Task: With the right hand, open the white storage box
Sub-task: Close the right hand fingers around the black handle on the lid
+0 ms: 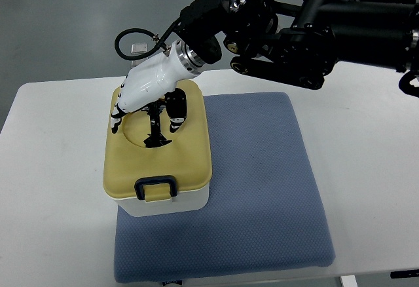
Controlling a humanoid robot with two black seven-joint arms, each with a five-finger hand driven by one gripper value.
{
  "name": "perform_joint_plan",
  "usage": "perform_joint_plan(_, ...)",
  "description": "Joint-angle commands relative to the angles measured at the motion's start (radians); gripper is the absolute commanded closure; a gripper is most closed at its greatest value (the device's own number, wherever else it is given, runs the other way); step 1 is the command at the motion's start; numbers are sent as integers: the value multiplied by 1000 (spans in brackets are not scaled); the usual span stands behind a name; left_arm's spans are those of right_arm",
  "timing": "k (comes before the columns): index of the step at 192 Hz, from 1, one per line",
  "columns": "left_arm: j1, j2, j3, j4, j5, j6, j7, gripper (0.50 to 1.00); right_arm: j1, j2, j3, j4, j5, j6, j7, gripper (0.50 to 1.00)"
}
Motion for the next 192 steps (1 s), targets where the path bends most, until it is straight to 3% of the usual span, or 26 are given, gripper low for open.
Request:
perform_joint_plan(1,1,0,0,0,0,0,0,500,1,2,-3,-4,-16,-20,16,668)
perform_joint_plan(30,0,0,0,0,0,0,0,500,-1,3,-3,-10,-25,-29,17,705)
perform_joint_plan(118,1,0,0,0,0,0,0,500,-10,6,-23,-38,-33,-53,18,707)
perform_joint_plan(141,1,0,0,0,0,0,0,500,-10,6,-23,-38,-33,-55,18,748)
perform_joint_plan(168,0,0,0,0,0,0,0,500,-7,6,-23,-38,-50,-55,18,848)
perform_joint_plan(192,0,0,0,0,0,0,0,500,-7,6,-23,-38,-53,-55,18,850)
